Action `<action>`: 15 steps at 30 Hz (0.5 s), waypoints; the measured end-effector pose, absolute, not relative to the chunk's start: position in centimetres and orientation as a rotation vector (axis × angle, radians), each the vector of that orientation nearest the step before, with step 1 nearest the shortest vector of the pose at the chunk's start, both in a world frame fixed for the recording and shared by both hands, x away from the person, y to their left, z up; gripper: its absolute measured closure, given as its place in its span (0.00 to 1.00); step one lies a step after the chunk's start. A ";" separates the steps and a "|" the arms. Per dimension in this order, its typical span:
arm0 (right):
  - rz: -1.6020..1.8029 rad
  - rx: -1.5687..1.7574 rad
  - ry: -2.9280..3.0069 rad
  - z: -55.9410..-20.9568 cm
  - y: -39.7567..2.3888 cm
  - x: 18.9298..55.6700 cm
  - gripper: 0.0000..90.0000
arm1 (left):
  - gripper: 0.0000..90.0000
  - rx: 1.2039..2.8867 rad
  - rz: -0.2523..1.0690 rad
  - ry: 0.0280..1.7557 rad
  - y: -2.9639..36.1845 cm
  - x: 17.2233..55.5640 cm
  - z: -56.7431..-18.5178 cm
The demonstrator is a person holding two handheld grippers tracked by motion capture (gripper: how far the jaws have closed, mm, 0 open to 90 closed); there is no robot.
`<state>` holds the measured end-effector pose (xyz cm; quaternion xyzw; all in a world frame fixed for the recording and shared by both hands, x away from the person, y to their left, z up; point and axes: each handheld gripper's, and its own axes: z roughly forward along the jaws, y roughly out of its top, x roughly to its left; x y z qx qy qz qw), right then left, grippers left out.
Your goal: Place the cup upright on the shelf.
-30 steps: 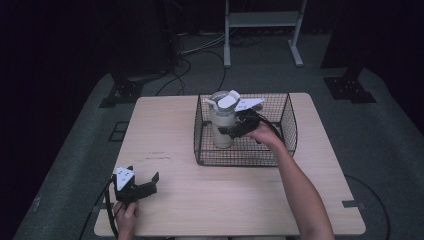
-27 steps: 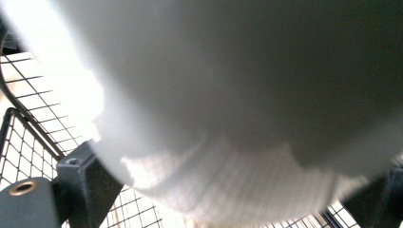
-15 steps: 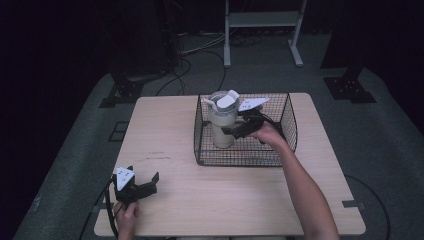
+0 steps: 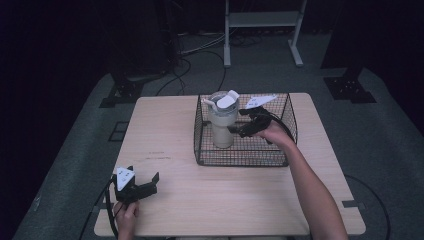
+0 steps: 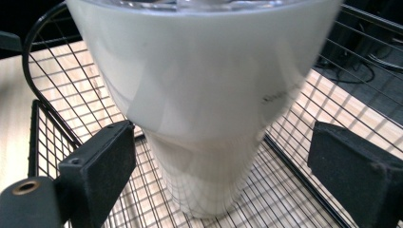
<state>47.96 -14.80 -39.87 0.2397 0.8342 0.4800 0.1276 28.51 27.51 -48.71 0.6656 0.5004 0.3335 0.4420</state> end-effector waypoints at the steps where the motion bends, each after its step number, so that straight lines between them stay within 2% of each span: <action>1: 1.399 0.693 2.421 -39.8 -15.0 47.9 0.09 | 0.00 1.651 0.829 1.241 27.5 28.5 -48.7; 15: 1.421 0.762 2.365 -38.1 -17.1 46.4 0.09 | 0.00 1.654 0.829 1.237 27.5 28.5 -48.7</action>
